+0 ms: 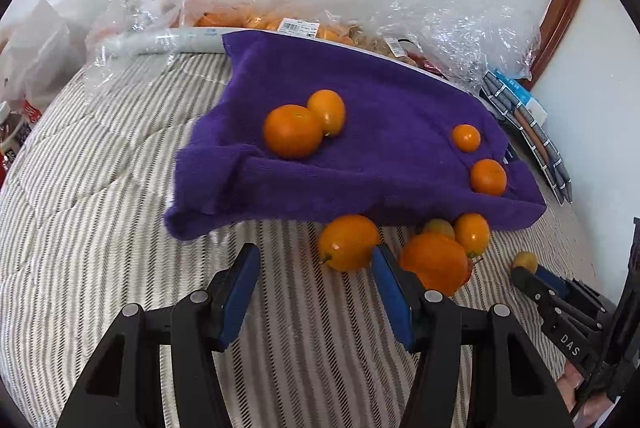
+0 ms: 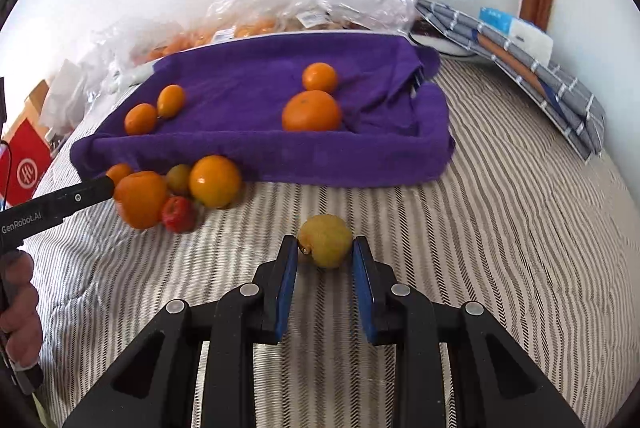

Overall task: Organize fruits
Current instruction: 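Grasp the yellow-green fruit with the right gripper while the left gripper grasps an orange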

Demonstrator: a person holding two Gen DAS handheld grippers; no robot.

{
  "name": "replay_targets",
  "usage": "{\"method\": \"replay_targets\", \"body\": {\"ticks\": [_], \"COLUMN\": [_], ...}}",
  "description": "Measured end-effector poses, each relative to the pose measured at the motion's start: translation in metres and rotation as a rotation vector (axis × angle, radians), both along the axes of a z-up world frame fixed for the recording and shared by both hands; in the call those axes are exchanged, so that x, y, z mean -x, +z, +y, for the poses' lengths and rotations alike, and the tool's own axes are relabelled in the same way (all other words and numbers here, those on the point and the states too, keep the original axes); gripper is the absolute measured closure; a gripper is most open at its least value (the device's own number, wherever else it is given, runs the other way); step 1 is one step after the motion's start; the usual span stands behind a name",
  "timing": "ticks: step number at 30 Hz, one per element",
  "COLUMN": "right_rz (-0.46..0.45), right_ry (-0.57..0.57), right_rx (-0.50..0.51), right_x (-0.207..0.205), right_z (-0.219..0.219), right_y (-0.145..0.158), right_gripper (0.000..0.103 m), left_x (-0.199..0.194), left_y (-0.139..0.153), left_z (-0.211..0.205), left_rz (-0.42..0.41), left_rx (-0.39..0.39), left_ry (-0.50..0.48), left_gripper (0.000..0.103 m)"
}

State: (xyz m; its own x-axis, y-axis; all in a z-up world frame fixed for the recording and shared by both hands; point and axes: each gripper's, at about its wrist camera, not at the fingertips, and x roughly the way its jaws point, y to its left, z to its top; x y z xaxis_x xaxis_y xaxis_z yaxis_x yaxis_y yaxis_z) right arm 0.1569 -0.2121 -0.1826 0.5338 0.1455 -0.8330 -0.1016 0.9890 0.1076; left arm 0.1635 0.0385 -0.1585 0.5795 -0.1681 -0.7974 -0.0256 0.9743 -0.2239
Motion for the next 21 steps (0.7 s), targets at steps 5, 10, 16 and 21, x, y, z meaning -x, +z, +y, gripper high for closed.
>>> {"method": "replay_targets", "body": {"ticks": [5,10,16,21], "right_rz": [-0.010,-0.044,-0.056,-0.073], "right_ry": [0.000,0.024,-0.014,-0.012], "right_rx": [0.009,0.007,-0.094,-0.108], "right_x": [0.000,0.006,0.006,0.009], "right_z": [0.001,0.005,-0.010,-0.010], "right_y": [0.000,0.004,0.007,0.009], "right_gripper": [0.075,0.075,0.075,0.075], "left_x": [-0.006,-0.003,0.006,0.004], "left_y": [-0.006,-0.008,-0.002,-0.001], "left_z": [-0.005,-0.004,-0.017,-0.017], "left_rz": [-0.034,-0.044,-0.092,-0.084], "left_rx": [0.016,0.066,-0.001,-0.024], "left_ry": [-0.019,-0.038,-0.069,-0.062], "left_gripper": [0.052,0.071,0.071,0.071]}}
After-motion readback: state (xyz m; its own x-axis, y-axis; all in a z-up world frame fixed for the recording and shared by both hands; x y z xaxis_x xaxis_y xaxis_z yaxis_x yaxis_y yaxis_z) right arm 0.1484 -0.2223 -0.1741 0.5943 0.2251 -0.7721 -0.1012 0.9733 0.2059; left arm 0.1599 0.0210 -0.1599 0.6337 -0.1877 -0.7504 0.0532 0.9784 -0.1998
